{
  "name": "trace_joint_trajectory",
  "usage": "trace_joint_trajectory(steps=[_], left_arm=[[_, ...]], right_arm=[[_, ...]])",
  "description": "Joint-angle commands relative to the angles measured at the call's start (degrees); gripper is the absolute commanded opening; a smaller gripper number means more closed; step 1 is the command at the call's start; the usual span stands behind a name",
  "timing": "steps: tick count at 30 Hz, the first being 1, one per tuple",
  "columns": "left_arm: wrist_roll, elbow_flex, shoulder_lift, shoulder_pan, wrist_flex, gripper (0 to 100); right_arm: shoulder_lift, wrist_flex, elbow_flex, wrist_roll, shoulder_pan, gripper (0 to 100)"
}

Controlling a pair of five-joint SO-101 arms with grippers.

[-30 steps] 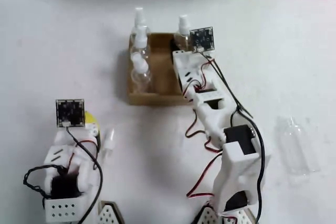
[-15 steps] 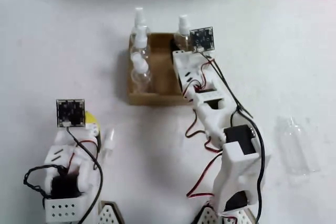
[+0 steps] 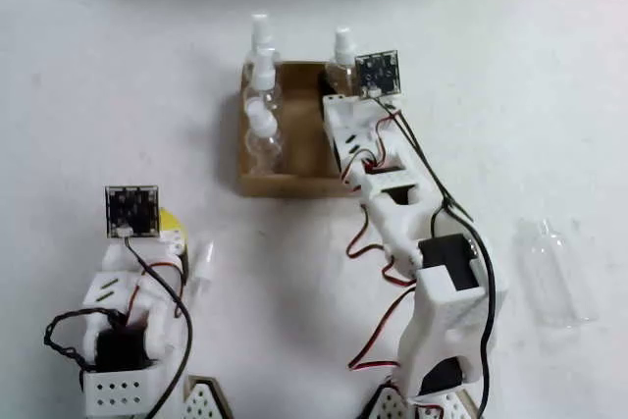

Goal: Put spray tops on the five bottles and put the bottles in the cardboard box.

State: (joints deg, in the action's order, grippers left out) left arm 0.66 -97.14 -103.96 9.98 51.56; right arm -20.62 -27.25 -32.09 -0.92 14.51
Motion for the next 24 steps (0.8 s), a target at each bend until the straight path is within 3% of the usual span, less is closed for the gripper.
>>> trace_joint_trajectory(steps=[1, 19, 24], left_arm=[[0.7, 0.1, -0.6, -0.7, -1.8, 2], [0.7, 0.1, -0.6, -0.7, -1.9, 2], [0.7, 0.1, -0.6, -0.7, -2.0, 2]], right_arm=[[2.2, 0.3, -0.2, 0.2, 0.5, 1.5], [2.3, 0.3, 0.4, 0.2, 1.0, 1.9], [2.3, 0.3, 0.4, 0.1, 1.5, 12.2]])
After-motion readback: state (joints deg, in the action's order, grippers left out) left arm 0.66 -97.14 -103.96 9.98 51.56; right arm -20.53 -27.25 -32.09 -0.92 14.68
